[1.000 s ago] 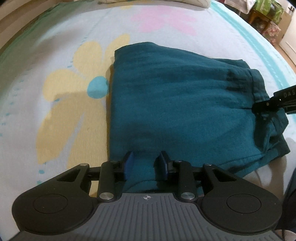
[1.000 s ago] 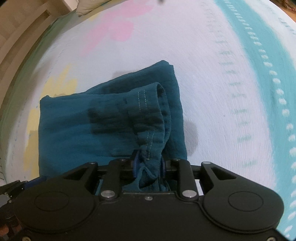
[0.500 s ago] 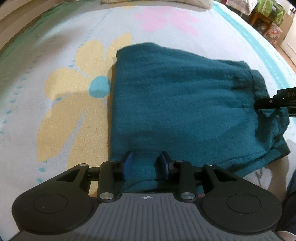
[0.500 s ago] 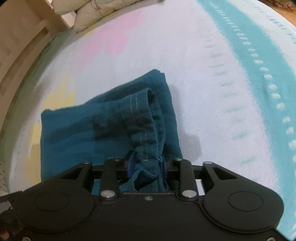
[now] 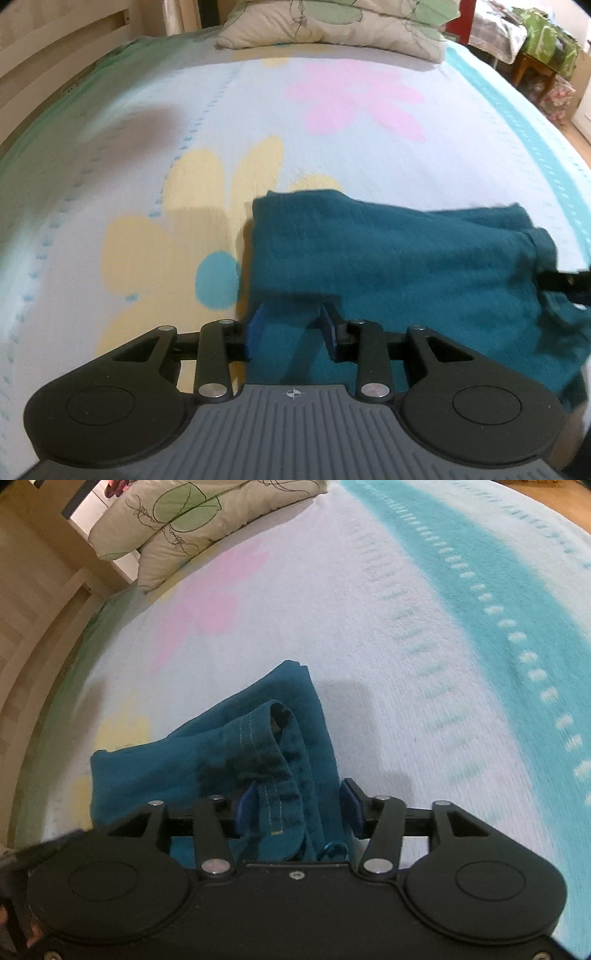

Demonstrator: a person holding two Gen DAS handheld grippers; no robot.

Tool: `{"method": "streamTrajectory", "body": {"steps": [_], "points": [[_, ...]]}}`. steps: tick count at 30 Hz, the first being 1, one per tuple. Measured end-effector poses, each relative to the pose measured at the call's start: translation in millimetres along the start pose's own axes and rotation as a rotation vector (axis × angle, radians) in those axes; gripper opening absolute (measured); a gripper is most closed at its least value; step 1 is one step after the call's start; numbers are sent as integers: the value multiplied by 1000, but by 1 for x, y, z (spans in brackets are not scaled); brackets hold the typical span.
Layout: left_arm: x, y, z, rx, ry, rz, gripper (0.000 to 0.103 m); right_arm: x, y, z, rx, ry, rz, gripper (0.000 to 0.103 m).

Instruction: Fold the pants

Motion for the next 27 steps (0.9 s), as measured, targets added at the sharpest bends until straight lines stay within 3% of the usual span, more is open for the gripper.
{"method": "streamTrajectory", "body": {"steps": [6,13,17,21,27], "points": [[26,3,-6,-13,19,-36,33,12,6,-2,-22,25,15,64],[36,11,-6,24,15,-14,44,23,15,-20,-166,-16,31,74],[33,13,-18,-60,-50,-32,45,21,13,-24,-183,-13,32,76],[26,-2,-32,-101,-99,-41,47,19,12,-22,-160,6,31,76],[8,-31,-33,-26,-119,-55,50,21,9,-25,-184,5,19,78]]}}
Point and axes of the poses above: each gripper's, at about its wrist camera, not at the fingertips, and x roughly the way its jaws point, z to its right, y to its top, the point moved 8 cm from there along x, roughly the way its jaws point, and after that the axes turned 15 degrees about -x, right-handed, at the moved point
